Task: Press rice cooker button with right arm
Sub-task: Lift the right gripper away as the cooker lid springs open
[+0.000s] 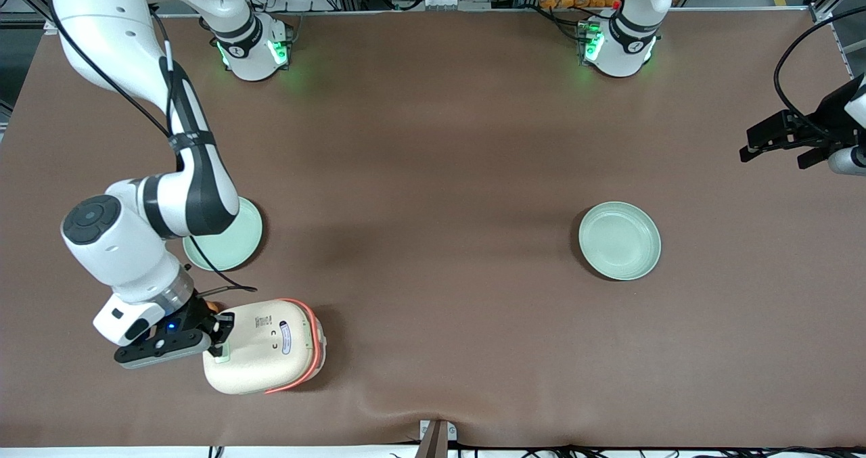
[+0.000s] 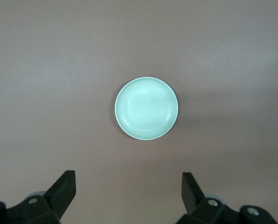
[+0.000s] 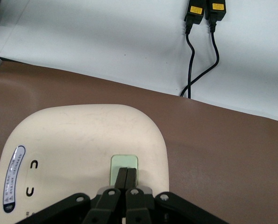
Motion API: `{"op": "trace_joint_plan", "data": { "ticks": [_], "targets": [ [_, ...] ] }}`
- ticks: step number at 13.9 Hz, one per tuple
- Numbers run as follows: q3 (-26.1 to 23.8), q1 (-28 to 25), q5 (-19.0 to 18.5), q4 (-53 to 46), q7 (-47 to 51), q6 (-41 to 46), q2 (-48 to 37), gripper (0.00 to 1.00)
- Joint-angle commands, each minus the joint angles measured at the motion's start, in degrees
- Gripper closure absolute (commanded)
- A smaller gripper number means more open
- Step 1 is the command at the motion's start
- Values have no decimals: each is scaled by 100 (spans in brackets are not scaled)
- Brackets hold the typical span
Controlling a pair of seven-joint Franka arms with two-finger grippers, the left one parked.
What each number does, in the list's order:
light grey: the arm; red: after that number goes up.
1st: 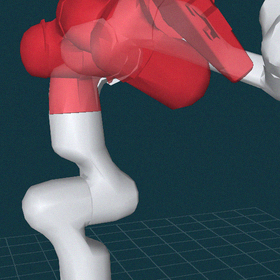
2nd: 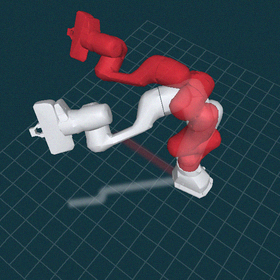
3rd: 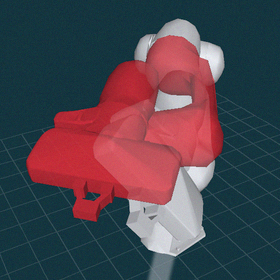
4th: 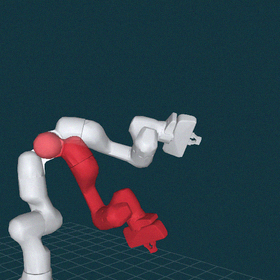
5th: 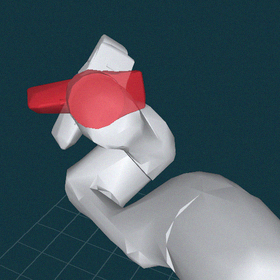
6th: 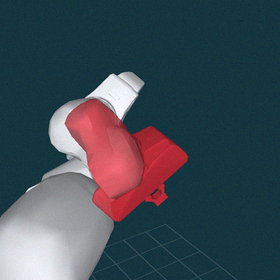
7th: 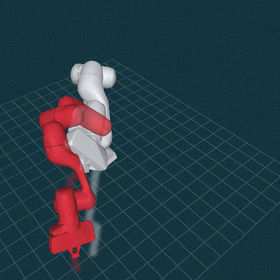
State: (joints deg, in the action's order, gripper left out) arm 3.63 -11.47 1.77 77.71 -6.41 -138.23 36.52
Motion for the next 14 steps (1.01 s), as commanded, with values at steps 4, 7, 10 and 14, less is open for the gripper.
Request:
{"op": "trace_joint_plan", "data": {
  "ticks": [4, 7, 10, 14],
  "targets": [
    [-29, 4, 51, 60, -71, 682, -470, 77],
    [-29, -5, 43, 60, -71, 841, -646, 37],
    [-29, 4, 60, 60, -71, 850, -742, 0],
    [-29, -5, 69, 69, -62, 1348, -1085, 0]
  ]
}}
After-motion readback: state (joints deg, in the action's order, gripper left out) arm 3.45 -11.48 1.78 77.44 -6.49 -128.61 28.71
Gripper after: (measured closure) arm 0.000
